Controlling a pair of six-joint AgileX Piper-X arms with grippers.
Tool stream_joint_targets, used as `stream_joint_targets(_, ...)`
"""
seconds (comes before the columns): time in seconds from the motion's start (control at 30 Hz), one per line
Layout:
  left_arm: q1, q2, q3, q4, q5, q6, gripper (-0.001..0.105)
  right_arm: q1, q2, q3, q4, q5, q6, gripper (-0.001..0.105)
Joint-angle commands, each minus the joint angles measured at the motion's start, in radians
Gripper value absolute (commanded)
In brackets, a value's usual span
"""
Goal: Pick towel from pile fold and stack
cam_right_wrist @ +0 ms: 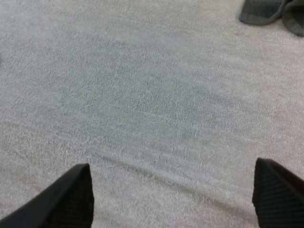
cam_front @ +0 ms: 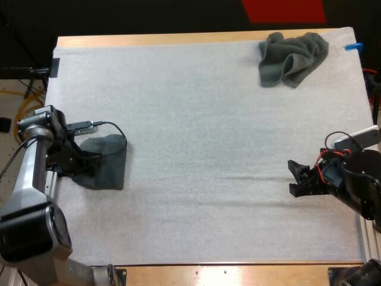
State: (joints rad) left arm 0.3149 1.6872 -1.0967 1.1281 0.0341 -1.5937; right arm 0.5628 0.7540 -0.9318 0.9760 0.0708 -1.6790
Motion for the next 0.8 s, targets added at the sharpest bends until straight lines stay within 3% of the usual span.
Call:
stream_joint_targets(0.0,0.000,-0.032,-0.003,0.005,-0.013,0.006,0.057,-0.001,-0.007,-0.005,-0.015,0.000,-0.001,0.067)
stream_joint_targets(0.17,0.000,-0.151,-0.003,-0.042,-0.040,0.006,0.058,-0.001,-0.007,-0.005,-0.015,-0.001,-0.001,0.067)
stream_joint_targets(0.33,0.000,-0.265,-0.003,-0.067,0.066,0.006,0.058,-0.001,-0.007,-0.005,-0.015,-0.001,-0.001,0.067)
stream_joint_targets(0.53,-0.009,-0.270,0.022,-0.168,0.129,-0.003,0.058,-0.001,-0.007,-0.005,-0.015,-0.001,-0.001,0.067)
stream_joint_targets(0.77,-0.088,-0.270,0.034,-0.260,0.125,-0.002,0.058,-0.001,-0.007,-0.005,-0.015,-0.005,-0.001,0.067)
